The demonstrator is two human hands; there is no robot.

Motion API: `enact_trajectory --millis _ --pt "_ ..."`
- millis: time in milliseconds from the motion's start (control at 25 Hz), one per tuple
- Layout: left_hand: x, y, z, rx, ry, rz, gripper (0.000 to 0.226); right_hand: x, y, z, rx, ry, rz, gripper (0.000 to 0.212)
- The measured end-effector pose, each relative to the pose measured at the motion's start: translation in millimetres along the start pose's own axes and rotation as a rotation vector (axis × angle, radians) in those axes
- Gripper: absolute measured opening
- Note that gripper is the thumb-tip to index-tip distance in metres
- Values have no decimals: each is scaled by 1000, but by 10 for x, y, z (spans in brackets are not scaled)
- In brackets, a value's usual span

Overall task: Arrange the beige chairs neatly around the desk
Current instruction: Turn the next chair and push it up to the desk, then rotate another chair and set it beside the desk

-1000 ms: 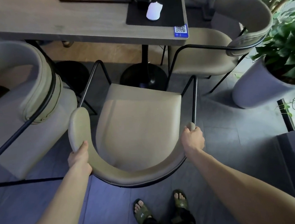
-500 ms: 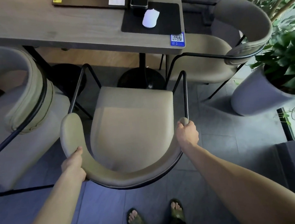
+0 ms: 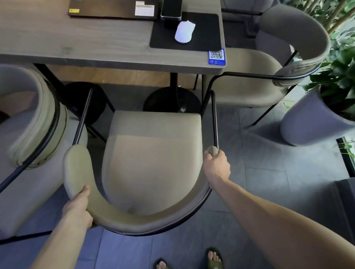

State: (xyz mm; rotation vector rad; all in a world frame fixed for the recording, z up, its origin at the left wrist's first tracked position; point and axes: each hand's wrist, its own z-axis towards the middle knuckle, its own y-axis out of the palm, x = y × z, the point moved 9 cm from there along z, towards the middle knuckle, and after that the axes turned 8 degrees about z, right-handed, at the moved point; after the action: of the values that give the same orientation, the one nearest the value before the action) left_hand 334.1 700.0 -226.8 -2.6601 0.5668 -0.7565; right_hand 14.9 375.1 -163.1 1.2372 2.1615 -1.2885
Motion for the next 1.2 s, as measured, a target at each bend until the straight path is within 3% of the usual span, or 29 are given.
enact_trajectory --millis 200,440,640,800,1000,1200 --pt "142 -21 39 -24 5 -26 74 -106 189 -27 -26 -4 18 36" --pt "218 -58 137 -57 8 24 82 -84 298 -80 -52 99 92 78" --pt "252 -7 133 -70 8 68 82 -43 322 -84 -60 172 99 58" --pt "339 27 33 -123 35 119 76 -87 361 -92 -120 189 120 68" --pt "262 -143 -300 -275 4 195 86 -302 187 -461 -40 -14 -207 73" --pt "637 -768 -833 -346 105 144 43 -991 417 -1185 -110 -143 -267 50"
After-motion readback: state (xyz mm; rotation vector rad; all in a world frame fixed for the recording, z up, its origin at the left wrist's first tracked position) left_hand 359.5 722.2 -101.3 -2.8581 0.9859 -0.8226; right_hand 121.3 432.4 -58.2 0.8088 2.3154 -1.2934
